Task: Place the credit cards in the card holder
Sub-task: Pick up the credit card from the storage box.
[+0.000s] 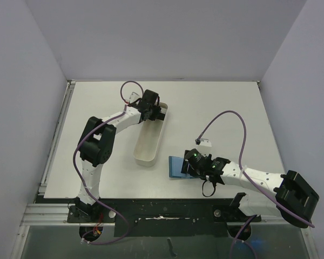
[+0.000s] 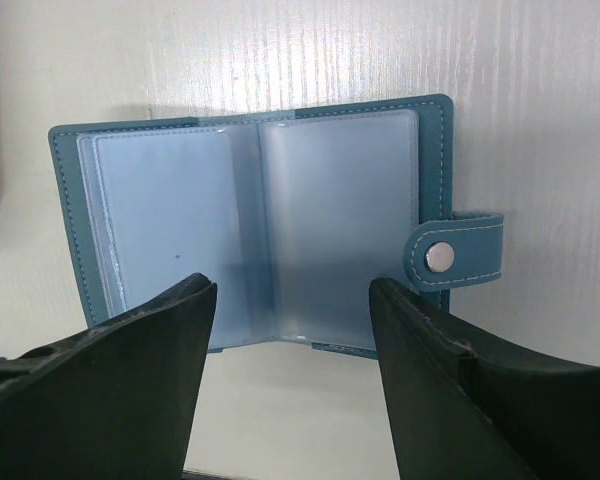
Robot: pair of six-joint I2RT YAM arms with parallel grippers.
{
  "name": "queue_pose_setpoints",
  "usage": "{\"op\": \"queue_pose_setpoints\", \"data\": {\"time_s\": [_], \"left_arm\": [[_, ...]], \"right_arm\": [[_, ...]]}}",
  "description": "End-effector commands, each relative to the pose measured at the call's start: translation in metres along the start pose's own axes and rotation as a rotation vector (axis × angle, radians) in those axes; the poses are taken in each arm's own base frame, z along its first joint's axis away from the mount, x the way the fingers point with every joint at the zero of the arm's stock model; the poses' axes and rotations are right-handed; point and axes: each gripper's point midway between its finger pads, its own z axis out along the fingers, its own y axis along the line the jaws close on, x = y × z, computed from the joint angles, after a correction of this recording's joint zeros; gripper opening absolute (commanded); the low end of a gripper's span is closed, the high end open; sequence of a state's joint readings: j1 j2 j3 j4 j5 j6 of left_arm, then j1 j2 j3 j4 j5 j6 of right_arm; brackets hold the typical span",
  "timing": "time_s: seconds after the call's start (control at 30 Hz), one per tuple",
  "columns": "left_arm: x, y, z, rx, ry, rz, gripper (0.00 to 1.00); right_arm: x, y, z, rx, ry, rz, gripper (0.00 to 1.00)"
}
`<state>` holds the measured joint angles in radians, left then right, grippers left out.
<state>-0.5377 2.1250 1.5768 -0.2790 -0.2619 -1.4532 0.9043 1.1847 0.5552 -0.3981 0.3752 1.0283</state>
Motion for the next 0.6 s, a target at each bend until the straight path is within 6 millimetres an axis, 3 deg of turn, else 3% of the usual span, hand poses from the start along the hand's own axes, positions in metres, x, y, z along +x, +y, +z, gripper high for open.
{"op": "queue_pose_setpoints", "data": {"time_s": [0.0,0.57], "left_arm": [[-0.0228,-0.0347,-0.0137,0.102,-0.064,-0.02,0.24],[-0.0274,-0.0419,-0.0205,0.127,-0.078,-0.022,0.24]], "right_arm": [[-0.0109,0.004,-0.0017,-0.012,-0.053,0.02,0.64],[-0.0105,0.0043,-0.0019,-0.015,-0.053,0.02,0.64]]}}
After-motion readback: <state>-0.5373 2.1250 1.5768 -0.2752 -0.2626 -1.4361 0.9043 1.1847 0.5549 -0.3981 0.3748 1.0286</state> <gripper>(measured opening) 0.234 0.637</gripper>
